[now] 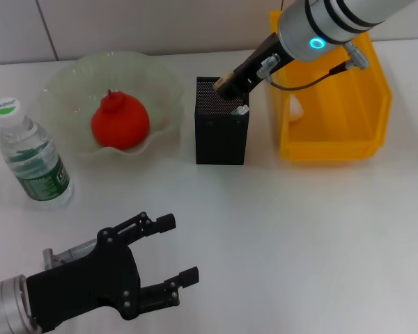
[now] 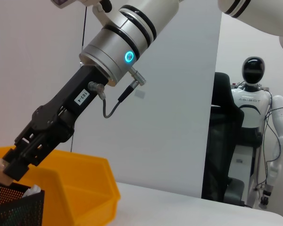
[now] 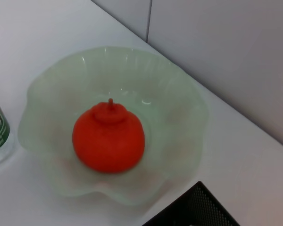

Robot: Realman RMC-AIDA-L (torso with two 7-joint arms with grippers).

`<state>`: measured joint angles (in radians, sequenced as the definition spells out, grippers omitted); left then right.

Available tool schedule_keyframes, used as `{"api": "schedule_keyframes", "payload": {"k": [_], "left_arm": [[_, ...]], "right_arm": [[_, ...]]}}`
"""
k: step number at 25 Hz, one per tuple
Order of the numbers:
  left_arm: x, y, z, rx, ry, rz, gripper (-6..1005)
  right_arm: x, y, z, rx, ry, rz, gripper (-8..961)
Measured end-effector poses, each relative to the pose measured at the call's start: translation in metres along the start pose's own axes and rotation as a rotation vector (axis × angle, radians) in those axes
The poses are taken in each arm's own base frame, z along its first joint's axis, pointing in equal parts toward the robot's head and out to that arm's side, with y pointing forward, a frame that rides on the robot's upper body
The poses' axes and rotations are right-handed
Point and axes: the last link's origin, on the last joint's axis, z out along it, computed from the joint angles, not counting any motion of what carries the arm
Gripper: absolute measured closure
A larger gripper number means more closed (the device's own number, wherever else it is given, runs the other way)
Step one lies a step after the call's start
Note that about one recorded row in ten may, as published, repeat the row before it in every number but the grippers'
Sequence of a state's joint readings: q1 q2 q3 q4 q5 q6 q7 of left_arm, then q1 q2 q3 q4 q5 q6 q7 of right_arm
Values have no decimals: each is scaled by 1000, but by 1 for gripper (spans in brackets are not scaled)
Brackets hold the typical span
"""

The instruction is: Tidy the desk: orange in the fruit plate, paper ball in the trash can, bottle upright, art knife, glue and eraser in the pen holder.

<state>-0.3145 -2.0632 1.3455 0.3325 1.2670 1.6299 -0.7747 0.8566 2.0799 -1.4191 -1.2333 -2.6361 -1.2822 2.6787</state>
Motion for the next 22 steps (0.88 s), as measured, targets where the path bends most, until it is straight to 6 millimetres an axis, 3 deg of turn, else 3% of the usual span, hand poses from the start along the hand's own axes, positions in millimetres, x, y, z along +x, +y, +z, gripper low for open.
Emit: {"api": "schedule_keyframes", "payload": {"k": [8,12,18,19,22], "left_arm": [[0,1,-1,2,5,-4,165],[0,2,-2,0,9,-3,165],[3,5,-4,-14,28,1,164],[3,6,-4,-16,32,1,164],[4,7,-5,-18,43,3,164]], "right_arm": [[-1,1,0,-1,-11,-1,439],[-3,1,-7,6,-43,-13,365],[4,9,-51,-14,-281,-81,324],[12,11,-67,-18,-365,-93,320],[26,10,-80,-19,-424,-94,252]]}}
